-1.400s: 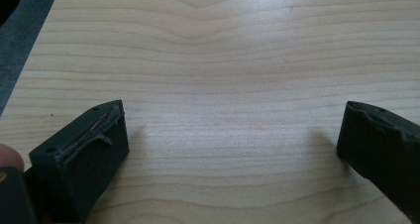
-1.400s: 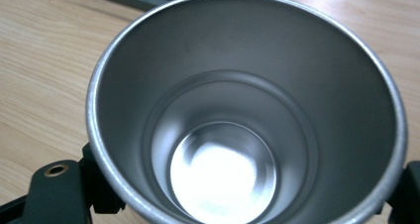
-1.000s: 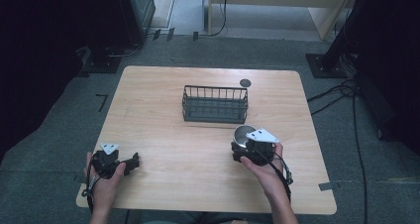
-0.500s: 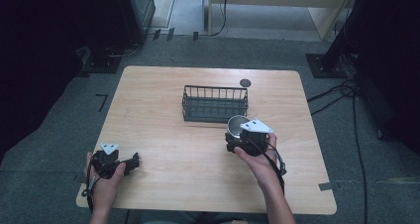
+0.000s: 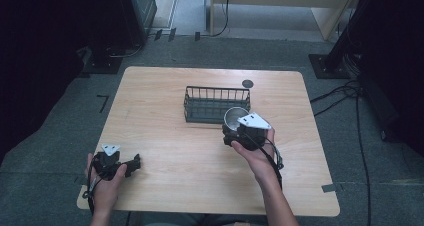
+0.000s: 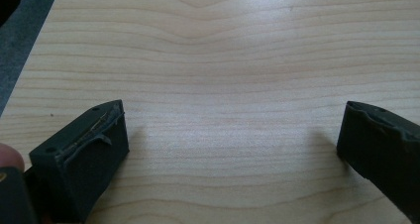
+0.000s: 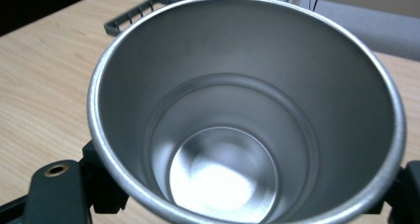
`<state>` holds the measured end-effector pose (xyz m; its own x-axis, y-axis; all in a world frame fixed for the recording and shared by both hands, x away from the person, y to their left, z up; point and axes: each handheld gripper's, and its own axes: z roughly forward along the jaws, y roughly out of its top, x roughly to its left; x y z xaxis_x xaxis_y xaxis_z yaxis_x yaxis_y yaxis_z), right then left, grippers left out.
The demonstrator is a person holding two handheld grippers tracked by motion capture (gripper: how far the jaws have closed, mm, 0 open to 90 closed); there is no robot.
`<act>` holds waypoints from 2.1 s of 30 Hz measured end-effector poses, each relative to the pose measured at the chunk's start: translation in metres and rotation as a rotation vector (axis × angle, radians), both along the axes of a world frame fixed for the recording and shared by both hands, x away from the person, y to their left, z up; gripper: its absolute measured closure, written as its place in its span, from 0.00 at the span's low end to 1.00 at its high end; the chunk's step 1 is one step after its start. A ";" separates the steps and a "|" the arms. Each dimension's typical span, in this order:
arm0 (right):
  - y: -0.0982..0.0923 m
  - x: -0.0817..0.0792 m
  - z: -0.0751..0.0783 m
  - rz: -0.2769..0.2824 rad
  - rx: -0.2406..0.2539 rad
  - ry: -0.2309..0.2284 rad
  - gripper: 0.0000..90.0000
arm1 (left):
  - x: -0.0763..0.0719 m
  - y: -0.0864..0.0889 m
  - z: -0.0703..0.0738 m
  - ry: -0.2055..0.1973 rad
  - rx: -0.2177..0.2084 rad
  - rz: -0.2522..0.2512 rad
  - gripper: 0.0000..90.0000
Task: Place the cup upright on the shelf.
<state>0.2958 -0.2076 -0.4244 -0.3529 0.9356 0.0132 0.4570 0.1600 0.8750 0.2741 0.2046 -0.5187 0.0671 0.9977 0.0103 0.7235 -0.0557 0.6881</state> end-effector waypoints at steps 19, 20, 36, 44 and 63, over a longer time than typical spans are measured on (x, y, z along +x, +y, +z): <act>0.010 0.032 0.019 -0.032 0.021 -0.164 0.20 | 0.000 0.000 0.000 -0.001 -0.001 0.001 0.00; 0.010 0.034 0.019 -0.036 0.021 -0.170 0.20 | 0.000 0.000 0.000 -0.002 -0.001 0.001 0.00; 0.009 0.077 0.017 -0.073 0.031 -0.151 0.20 | 0.000 0.000 0.000 0.001 0.000 -0.001 0.00; 0.010 0.098 0.013 -0.083 0.024 -0.131 0.20 | 0.000 0.000 0.000 0.001 0.000 -0.001 0.00; 0.020 0.124 -0.016 -0.077 -0.044 -0.001 0.20 | 0.000 0.000 0.000 0.001 -0.001 -0.001 0.00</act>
